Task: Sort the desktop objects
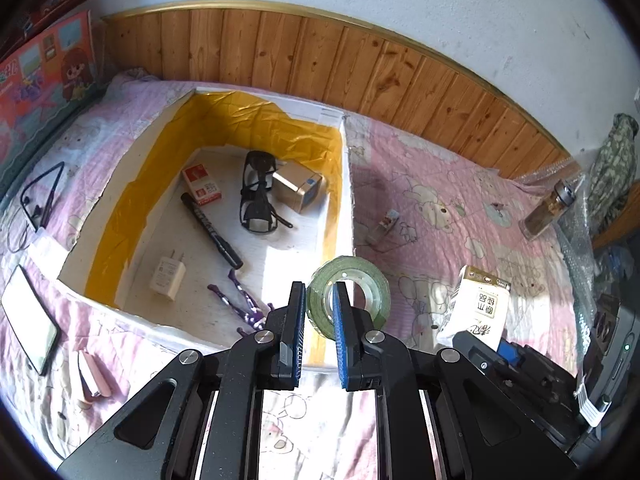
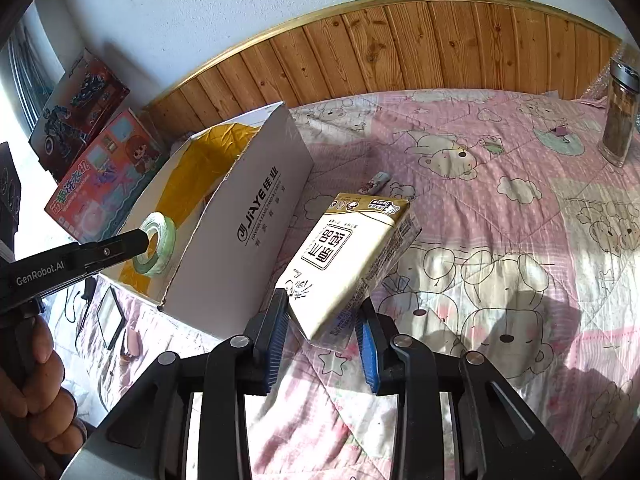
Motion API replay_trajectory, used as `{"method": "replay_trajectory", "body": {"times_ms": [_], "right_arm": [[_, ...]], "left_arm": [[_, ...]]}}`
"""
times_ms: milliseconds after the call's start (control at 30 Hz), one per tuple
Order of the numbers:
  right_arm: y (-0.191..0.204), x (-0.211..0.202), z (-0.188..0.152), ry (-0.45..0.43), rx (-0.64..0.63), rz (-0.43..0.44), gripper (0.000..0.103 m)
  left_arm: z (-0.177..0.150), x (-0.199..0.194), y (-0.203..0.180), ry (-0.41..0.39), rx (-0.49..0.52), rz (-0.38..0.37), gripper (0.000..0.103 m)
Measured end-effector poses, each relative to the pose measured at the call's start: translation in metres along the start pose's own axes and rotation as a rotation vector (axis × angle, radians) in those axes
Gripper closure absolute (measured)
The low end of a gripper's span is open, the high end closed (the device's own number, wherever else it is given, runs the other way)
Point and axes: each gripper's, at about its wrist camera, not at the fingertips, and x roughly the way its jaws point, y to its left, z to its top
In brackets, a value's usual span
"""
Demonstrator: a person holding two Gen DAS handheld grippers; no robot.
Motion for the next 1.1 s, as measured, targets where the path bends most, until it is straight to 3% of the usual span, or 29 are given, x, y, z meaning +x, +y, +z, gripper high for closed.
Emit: {"method": "replay_trajectory", "body": {"times_ms": [633,1100], "right_arm": [[0.058,-0.020,-0.017,0.033,-0.159,0.096,0.069],[0.106,-0.030,-0.004,0.032,-0.295,0.157,0.069]], "left_arm": [[0.005,-0.031,0.037,-0.037,0.024,0.043,0.090],[0.009,-0.031,0.061,-0.048,0.008,0.057,0.090]]}}
